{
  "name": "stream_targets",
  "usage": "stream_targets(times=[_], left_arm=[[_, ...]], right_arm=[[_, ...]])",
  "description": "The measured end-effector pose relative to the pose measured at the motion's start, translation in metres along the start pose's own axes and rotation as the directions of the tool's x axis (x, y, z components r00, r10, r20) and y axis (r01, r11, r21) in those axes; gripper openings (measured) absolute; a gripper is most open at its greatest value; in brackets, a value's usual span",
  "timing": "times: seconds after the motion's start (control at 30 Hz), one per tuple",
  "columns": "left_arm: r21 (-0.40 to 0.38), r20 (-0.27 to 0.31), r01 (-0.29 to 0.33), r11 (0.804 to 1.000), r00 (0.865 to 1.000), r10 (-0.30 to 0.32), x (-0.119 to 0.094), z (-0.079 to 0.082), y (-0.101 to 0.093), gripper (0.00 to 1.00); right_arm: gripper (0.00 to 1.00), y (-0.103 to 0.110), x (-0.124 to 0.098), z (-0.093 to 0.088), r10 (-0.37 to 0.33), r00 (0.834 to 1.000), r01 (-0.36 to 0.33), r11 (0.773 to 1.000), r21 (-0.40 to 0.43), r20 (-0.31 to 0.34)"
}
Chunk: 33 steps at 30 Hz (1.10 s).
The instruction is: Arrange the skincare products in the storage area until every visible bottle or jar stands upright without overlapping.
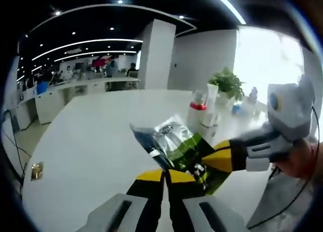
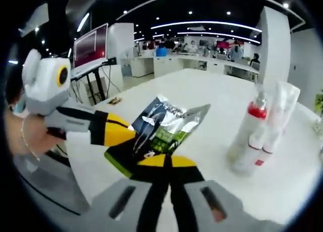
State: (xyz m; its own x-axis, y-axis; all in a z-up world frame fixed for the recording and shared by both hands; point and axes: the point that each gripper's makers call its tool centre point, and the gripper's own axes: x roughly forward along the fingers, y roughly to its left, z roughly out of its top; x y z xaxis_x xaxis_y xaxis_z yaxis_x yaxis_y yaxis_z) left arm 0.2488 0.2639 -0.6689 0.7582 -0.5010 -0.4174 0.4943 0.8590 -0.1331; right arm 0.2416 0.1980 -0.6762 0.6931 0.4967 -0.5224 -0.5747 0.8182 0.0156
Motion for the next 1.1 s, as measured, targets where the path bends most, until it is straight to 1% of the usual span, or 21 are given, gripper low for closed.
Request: stream_targets(times=[0.37,0.43,0.5,0.63,0.73,0.8,0.83,0.9,0.93,0.97,1.0,1.03,1.1], left_arm=[[-0.008,-0.018,0.0,1.0,1.0,0.0,0.001,-0.004,0.001,0.02],[-0.004,-0.028,-0.003,1.0,1.0,0.002,0.001,-0.006,0.002,0.02],[-0.007,-0.035,-0.006,1.0,0.999,0.005,0.001,-0.007,0.002,0.02],[-0.013,-0.037,-0.003,1.0,0.999,0.003,0.001,-0.007,0.001,0.02],[-0.047,-0.025,-0.004,0.999,1.0,0.003,-0.002,0.002,0.002,0.02],[-0.089,-0.007,0.0,0.996,1.0,0.0,-0.001,0.01,0.001,0.02],[-0.09,-0.008,0.002,0.996,1.0,-0.003,0.0,0.012,0.001,0.02],[-0.083,-0.007,0.004,0.997,1.0,-0.004,0.004,0.02,0.002,0.02],[-0.057,-0.01,0.011,0.998,1.0,-0.012,0.006,0.025,0.001,0.02],[-0.025,-0.015,0.012,1.0,1.0,-0.012,0.009,0.029,0.002,0.02],[-0.01,-0.009,0.013,1.0,1.0,-0.013,0.012,0.033,0.003,0.02],[-0.008,-0.006,0.015,1.0,1.0,-0.015,0.017,0.038,0.002,0.02],[-0.005,0.0,0.012,1.0,1.0,-0.012,0.028,0.042,0.003,0.02]], right_arm=[[0.02,0.001,0.002,-0.003,0.008,1.0,-0.008,1.0,0.002,-0.012],[0.02,0.001,0.003,-0.005,0.02,1.0,-0.02,1.0,0.024,-0.014],[0.02,0.001,0.004,-0.008,0.034,0.999,-0.033,0.997,0.066,-0.015],[0.02,-0.001,0.003,-0.007,0.04,0.999,-0.039,0.995,0.091,-0.01],[0.02,0.0,0.001,-0.001,0.052,0.999,-0.053,0.993,0.104,0.01],[0.02,-0.001,0.001,0.002,0.053,0.998,-0.055,0.994,0.1,0.017],[0.02,-0.004,0.0,0.007,0.048,0.998,-0.051,0.994,0.096,0.03],[0.02,-0.009,-0.001,0.013,0.041,0.998,-0.047,0.992,0.12,0.056],[0.02,-0.012,0.0,0.015,0.032,0.997,-0.044,0.984,0.171,0.072],[0.02,-0.015,0.001,0.016,0.033,0.997,-0.045,0.983,0.177,0.071],[0.02,-0.017,0.001,0.017,0.032,0.997,-0.044,0.983,0.179,0.068],[0.02,-0.023,0.003,0.02,0.026,0.997,-0.039,0.982,0.187,0.07],[0.02,-0.032,0.009,0.024,0.015,0.998,-0.027,0.984,0.175,0.069]])
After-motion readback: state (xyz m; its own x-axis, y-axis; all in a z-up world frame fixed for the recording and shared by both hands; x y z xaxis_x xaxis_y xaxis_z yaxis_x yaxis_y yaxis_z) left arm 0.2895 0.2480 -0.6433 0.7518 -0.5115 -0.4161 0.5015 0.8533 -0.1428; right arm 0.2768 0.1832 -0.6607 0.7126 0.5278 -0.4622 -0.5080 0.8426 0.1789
